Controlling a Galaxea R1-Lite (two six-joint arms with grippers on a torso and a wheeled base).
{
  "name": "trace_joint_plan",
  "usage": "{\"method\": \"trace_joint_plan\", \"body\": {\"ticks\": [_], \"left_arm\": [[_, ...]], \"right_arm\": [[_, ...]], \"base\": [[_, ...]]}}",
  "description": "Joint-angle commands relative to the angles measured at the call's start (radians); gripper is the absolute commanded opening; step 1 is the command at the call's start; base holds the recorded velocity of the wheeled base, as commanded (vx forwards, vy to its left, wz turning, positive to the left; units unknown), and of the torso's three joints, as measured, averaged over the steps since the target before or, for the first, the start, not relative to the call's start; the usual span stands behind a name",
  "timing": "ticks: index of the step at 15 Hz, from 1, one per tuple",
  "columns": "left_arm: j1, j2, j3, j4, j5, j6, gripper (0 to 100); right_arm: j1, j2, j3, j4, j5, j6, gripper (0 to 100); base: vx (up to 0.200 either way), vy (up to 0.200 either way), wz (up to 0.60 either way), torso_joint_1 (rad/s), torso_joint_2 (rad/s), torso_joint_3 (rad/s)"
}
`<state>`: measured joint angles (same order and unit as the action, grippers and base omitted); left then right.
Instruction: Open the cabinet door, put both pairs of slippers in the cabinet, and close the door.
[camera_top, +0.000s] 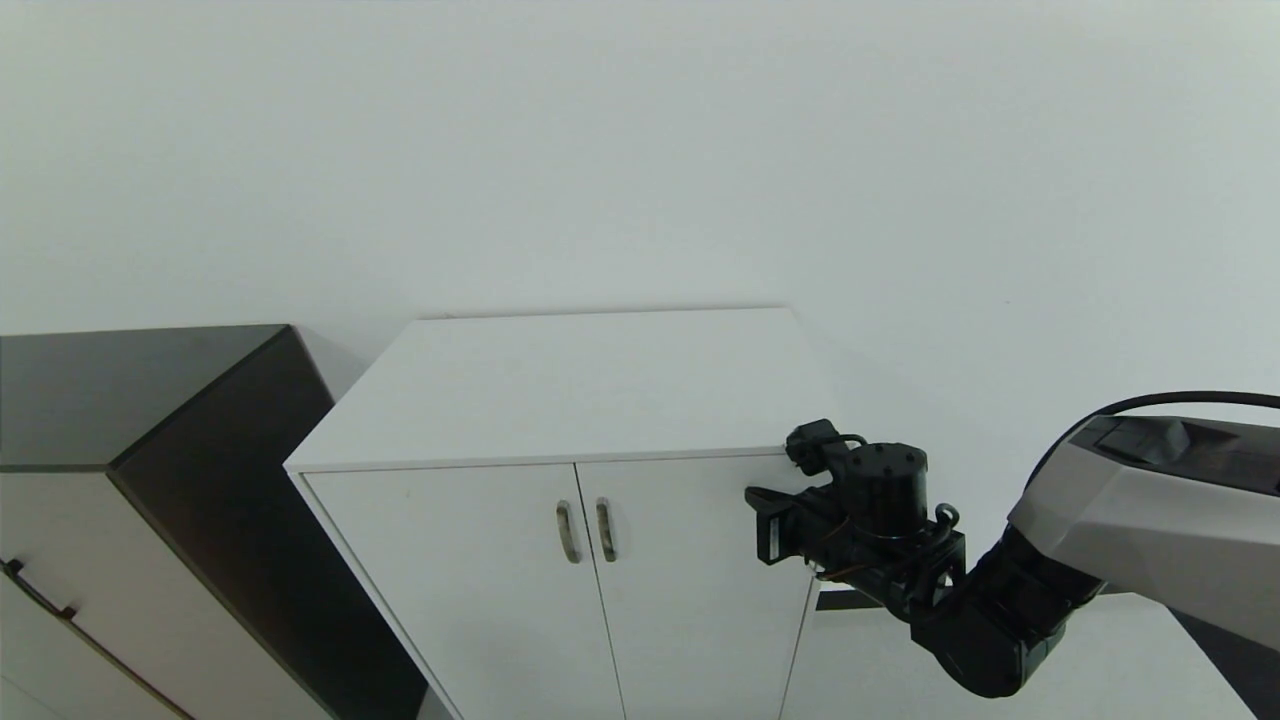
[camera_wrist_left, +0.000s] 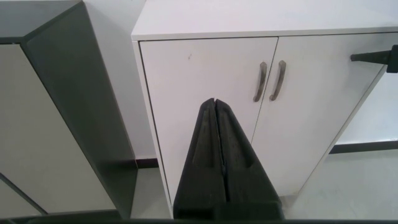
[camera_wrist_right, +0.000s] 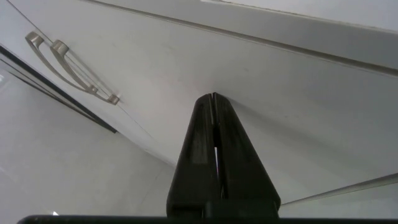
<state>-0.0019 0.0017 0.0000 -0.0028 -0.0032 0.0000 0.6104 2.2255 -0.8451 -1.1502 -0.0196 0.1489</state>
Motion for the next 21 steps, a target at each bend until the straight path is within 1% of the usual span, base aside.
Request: {"method": "trace_joint_plan", "body": {"ticks": [1,6,11,13,15,16,19,20,21], "left_arm": [[0.0,0.0,0.0,0.0,0.0,0.0,0],[0.0,0.0,0.0,0.0,0.0,0.0,0],[0.0,0.0,0.0,0.0,-0.001,0.0,0],[0.0,0.0,0.0,0.0,-0.001,0.0,0],[0.0,0.0,0.0,0.0,-0.001,0.0,0],[-0.001,0.0,0.0,0.0,-0.001,0.0,0],[0.0,0.0,0.0,0.0,-0.001,0.0,0],[0.0,0.0,0.0,0.0,-0.001,0.0,0],[-0.001,0.0,0.0,0.0,-0.003,0.0,0]], "right_arm": [[0.0,0.002,0.001,0.0,0.0,0.0,0],[0.017,-0.04,0.04,0.0,-0.005,-0.005,0],[0.043,-0.129,0.129,-0.006,-0.019,-0.003,0],[0.046,-0.155,0.212,-0.069,-0.066,-0.005,0],[0.034,-0.195,0.328,-0.163,-0.077,-0.014,0],[0.014,-0.222,0.383,-0.184,-0.077,-0.034,0],[-0.052,-0.333,0.518,-0.189,-0.079,-0.063,0],[-0.064,-0.353,0.543,-0.189,-0.079,-0.072,0],[-0.107,-0.412,0.615,-0.187,-0.079,-0.103,0]], "base": [[0.0,0.0,0.0,0.0,0.0,0.0],[0.0,0.0,0.0,0.0,0.0,0.0],[0.0,0.0,0.0,0.0,0.0,0.0],[0.0,0.0,0.0,0.0,0.0,0.0],[0.0,0.0,0.0,0.0,0.0,0.0],[0.0,0.0,0.0,0.0,0.0,0.0],[0.0,0.0,0.0,0.0,0.0,0.0],[0.0,0.0,0.0,0.0,0.0,0.0],[0.0,0.0,0.0,0.0,0.0,0.0]]}}
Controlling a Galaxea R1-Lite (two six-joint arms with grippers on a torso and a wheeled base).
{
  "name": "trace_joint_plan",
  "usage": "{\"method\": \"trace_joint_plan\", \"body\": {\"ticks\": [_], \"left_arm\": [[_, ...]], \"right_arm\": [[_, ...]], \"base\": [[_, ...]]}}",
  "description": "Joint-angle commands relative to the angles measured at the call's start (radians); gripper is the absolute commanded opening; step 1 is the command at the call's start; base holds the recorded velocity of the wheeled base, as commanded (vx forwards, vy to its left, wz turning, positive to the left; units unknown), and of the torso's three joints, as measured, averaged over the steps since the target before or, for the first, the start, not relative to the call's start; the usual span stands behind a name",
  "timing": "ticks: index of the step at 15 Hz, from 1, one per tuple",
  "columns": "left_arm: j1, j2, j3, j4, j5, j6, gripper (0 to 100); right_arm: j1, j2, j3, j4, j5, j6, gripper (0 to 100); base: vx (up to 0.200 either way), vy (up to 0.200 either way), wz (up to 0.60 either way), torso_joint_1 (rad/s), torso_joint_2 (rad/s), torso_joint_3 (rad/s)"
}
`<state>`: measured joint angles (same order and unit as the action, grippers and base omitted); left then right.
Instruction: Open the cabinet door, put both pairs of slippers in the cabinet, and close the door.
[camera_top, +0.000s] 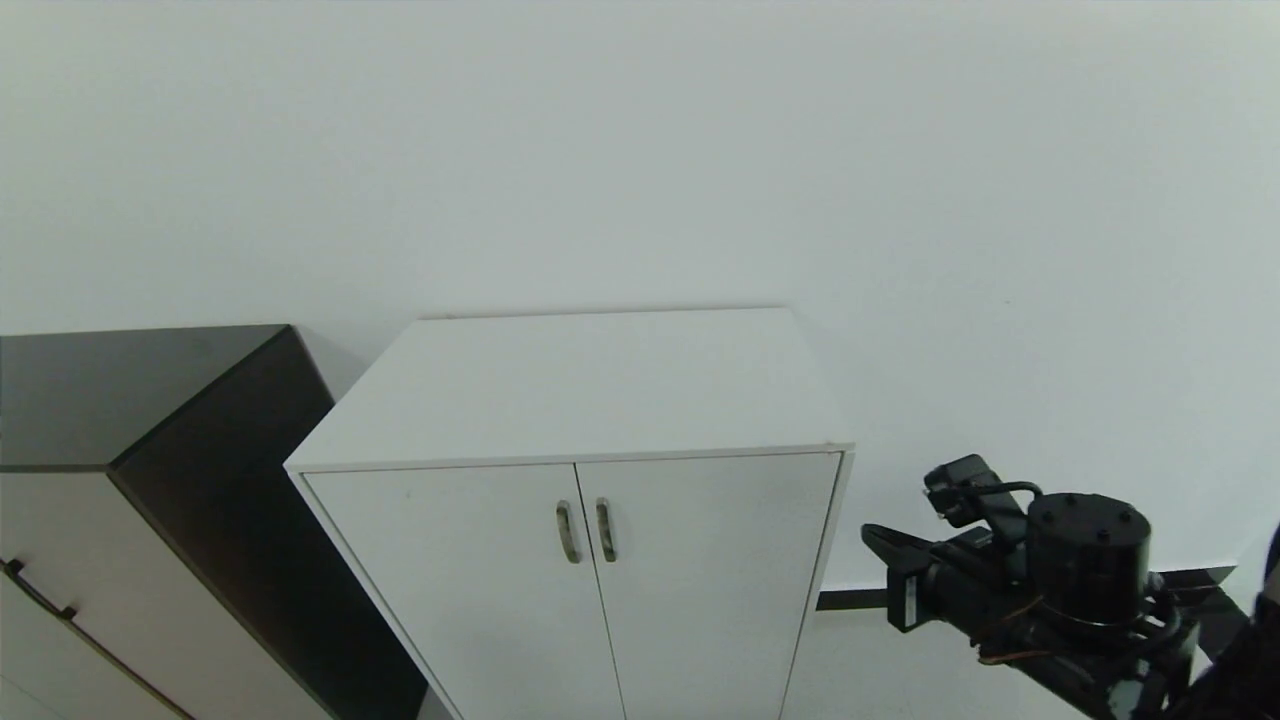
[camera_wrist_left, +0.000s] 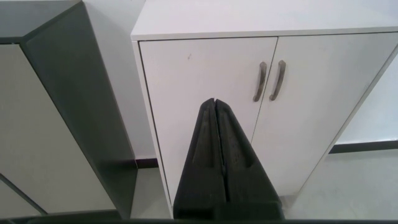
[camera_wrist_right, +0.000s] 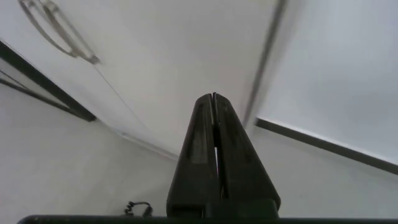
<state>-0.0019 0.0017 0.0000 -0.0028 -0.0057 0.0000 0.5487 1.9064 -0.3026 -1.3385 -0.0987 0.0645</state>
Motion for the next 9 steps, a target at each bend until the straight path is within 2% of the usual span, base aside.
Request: {"method": "trace_joint_plan", "body": {"ticks": [1,5,7,9], "left_arm": [[0.0,0.0,0.0,0.0,-0.002,0.0,0],[-0.001,0.0,0.0,0.0,-0.007,0.0,0],[0.0,0.0,0.0,0.0,-0.007,0.0,0],[-0.001,0.0,0.0,0.0,-0.007,0.0,0]], "right_arm": [[-0.072,-0.133,0.112,0.002,0.001,-0.025,0],[-0.197,-0.308,0.303,0.01,0.001,-0.08,0],[-0.26,-0.468,0.303,0.157,-0.001,-0.091,0],[-0.262,-0.659,0.303,0.372,-0.001,-0.089,0]], "base": [[0.0,0.0,0.0,0.0,0.0,0.0],[0.0,0.0,0.0,0.0,0.0,0.0],[0.0,0.0,0.0,0.0,0.0,0.0],[0.0,0.0,0.0,0.0,0.0,0.0]]}}
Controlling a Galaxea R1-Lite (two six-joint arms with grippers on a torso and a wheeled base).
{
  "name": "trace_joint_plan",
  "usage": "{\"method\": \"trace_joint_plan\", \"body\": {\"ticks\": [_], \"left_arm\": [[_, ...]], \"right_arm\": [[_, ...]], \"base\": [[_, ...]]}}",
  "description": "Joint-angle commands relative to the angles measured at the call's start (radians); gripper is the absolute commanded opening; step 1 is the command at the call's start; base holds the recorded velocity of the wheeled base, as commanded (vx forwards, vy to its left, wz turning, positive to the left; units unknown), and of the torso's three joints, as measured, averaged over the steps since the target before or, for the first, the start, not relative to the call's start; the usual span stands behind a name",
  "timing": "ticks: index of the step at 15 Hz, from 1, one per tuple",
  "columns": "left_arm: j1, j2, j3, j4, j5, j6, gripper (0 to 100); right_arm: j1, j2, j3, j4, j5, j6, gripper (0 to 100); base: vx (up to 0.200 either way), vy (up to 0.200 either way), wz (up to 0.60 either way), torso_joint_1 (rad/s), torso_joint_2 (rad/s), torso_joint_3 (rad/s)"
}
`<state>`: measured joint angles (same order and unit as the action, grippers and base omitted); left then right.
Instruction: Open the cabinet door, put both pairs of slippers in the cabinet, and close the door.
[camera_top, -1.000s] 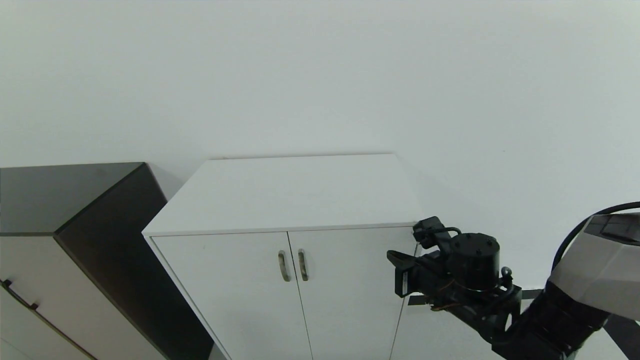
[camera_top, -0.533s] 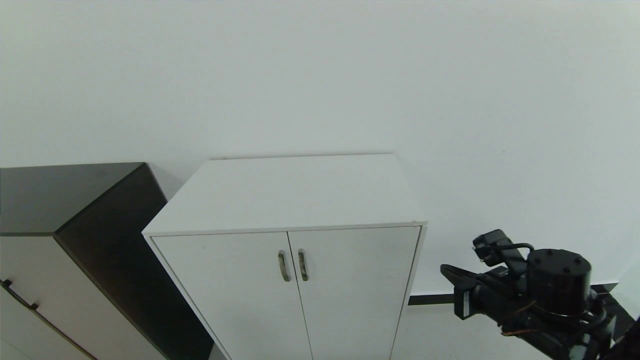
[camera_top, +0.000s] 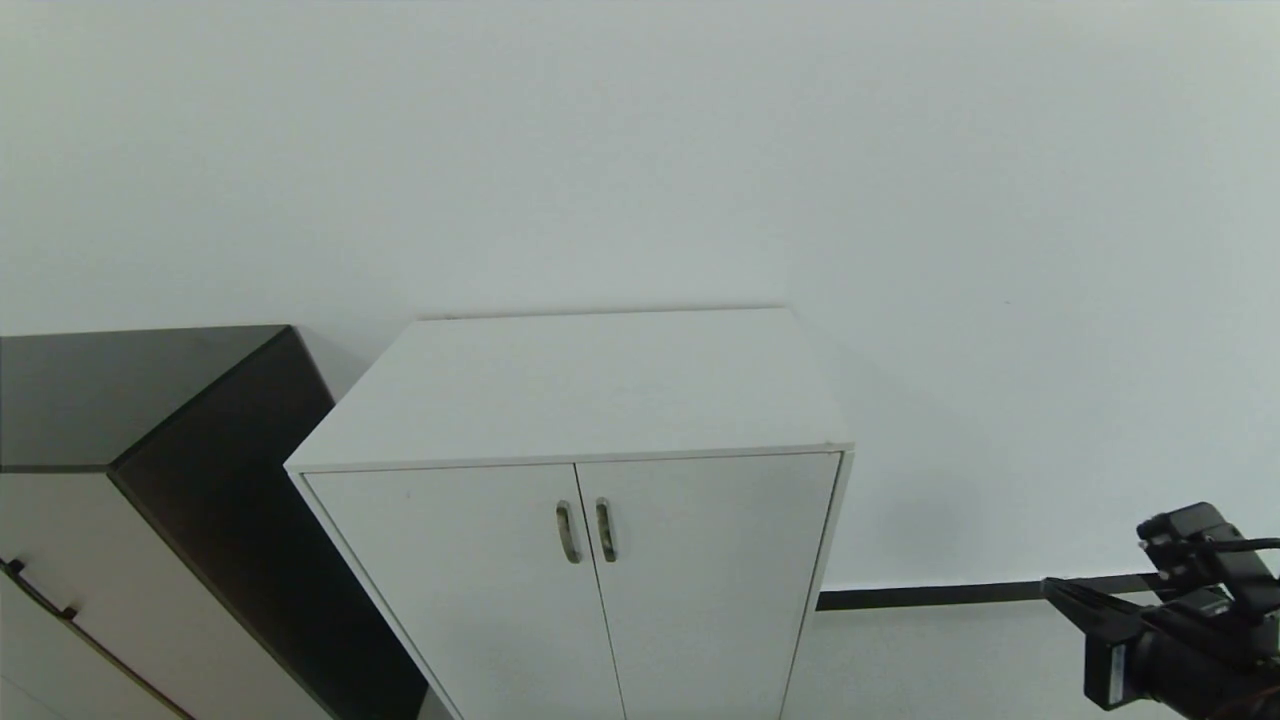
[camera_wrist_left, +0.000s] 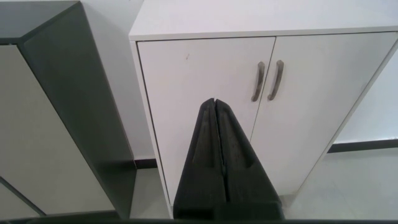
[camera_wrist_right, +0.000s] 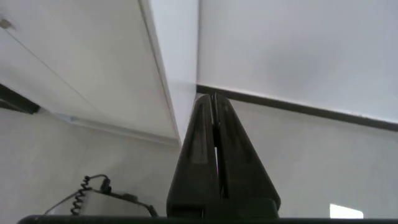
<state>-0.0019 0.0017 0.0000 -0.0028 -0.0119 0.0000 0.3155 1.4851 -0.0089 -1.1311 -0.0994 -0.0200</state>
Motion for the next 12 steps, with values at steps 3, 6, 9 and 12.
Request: {"method": "trace_joint_plan", "body": {"ticks": [3,6,9,12], "left_arm": [[0.0,0.0,0.0,0.0,0.001,0.0,0],[0.0,0.0,0.0,0.0,0.001,0.0,0],[0.0,0.0,0.0,0.0,0.001,0.0,0],[0.0,0.0,0.0,0.0,0.0,0.0,0]], "right_arm": [[-0.032,-0.548,0.009,0.479,0.007,0.008,0],[-0.03,-0.858,0.009,0.774,0.018,0.009,0],[-0.027,-1.174,0.009,1.053,0.038,0.009,0],[-0.053,-1.316,0.009,1.131,0.078,0.011,0]], "base": [[0.0,0.0,0.0,0.0,0.0,0.0],[0.0,0.0,0.0,0.0,0.0,0.0],[0.0,0.0,0.0,0.0,0.0,0.0],[0.0,0.0,0.0,0.0,0.0,0.0]]}}
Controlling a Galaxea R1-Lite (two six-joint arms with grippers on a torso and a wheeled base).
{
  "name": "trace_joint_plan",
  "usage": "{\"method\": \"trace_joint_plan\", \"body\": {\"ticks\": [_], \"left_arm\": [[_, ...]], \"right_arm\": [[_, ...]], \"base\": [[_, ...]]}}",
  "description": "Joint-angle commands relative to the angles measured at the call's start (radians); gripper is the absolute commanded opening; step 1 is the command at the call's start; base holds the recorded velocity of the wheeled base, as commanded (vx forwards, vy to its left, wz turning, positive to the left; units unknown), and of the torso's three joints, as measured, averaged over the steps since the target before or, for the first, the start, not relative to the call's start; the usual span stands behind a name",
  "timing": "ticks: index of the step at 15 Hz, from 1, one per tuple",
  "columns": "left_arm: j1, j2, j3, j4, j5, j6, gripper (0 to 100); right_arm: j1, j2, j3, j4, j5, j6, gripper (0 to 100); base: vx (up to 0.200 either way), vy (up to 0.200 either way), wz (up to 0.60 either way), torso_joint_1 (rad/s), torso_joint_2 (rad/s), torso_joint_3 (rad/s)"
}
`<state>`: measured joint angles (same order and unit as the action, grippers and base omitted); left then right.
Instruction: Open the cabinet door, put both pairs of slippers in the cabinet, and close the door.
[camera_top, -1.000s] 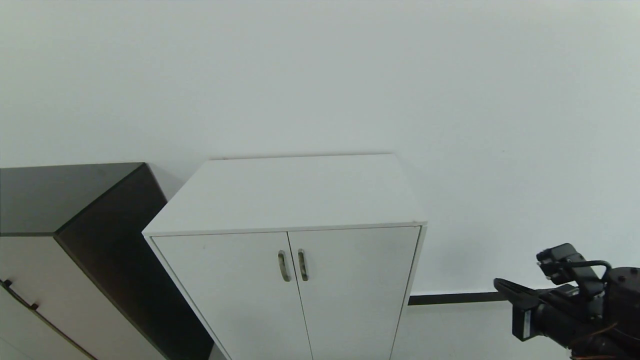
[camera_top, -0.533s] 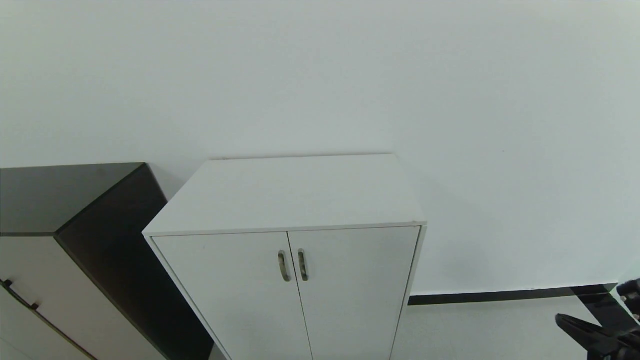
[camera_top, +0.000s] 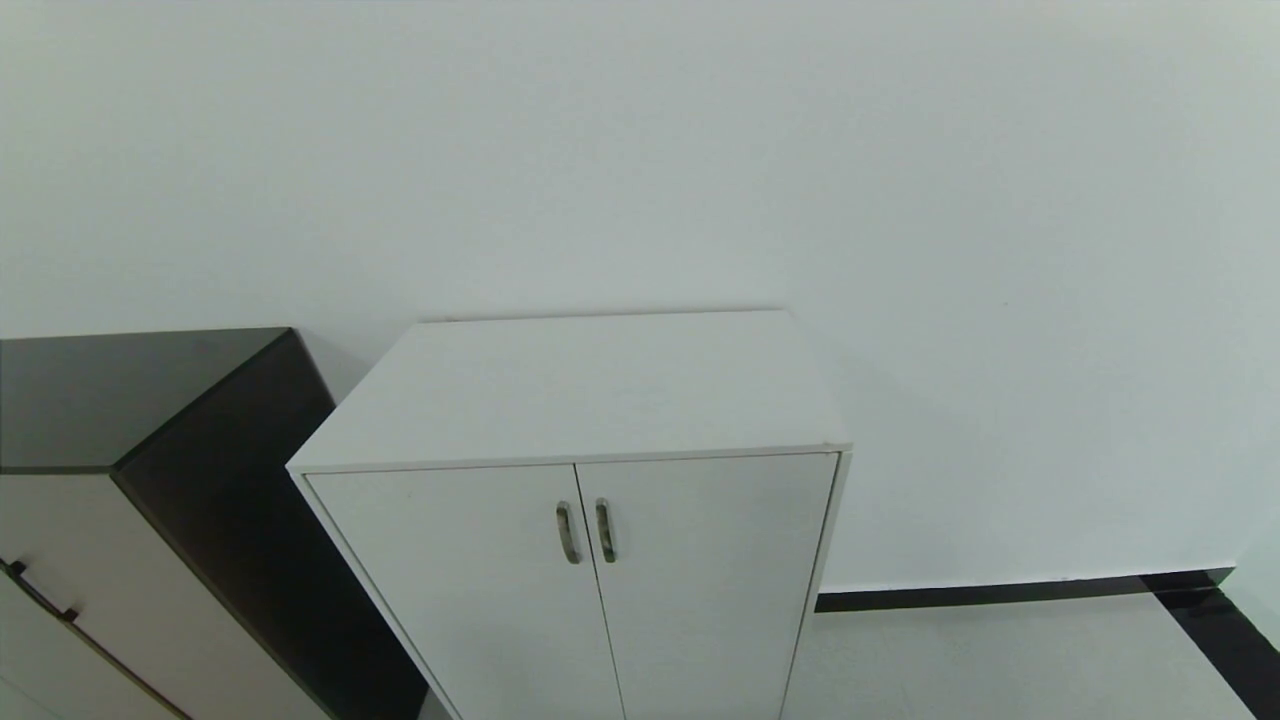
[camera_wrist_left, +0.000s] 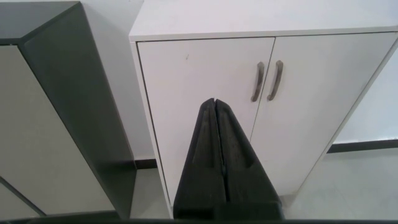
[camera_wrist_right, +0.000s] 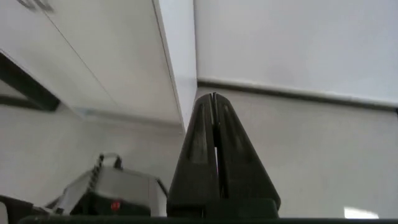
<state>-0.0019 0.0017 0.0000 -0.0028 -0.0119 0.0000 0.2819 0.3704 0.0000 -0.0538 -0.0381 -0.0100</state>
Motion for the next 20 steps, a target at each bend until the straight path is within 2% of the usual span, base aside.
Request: {"method": "trace_joint_plan", "body": {"ticks": [1,3,10,15,17,20], "left_arm": [[-0.001,0.0,0.0,0.0,0.0,0.0,0],[-0.001,0.0,0.0,0.0,0.0,0.0,0],[0.0,0.0,0.0,0.0,0.0,0.0,0],[0.0,0.0,0.0,0.0,0.001,-0.002,0],[-0.001,0.0,0.0,0.0,0.0,-0.002,0],[0.0,0.0,0.0,0.0,0.001,-0.002,0]], "right_arm": [[-0.02,-0.211,0.0,0.054,0.02,-0.001,0],[-0.021,-0.199,0.0,0.055,0.023,-0.001,0],[-0.193,-0.258,0.0,0.055,0.02,-0.015,0],[-0.208,-0.274,0.0,0.055,0.009,-0.022,0],[-0.267,-0.306,0.0,0.055,0.009,-0.024,0],[-0.279,-0.37,0.0,0.055,0.01,-0.022,0]], "base": [[0.0,0.0,0.0,0.0,0.0,0.0],[0.0,0.0,0.0,0.0,0.0,0.0],[0.0,0.0,0.0,0.0,0.0,0.0],[0.0,0.0,0.0,0.0,0.0,0.0],[0.0,0.0,0.0,0.0,0.0,0.0],[0.0,0.0,0.0,0.0,0.0,0.0]]}}
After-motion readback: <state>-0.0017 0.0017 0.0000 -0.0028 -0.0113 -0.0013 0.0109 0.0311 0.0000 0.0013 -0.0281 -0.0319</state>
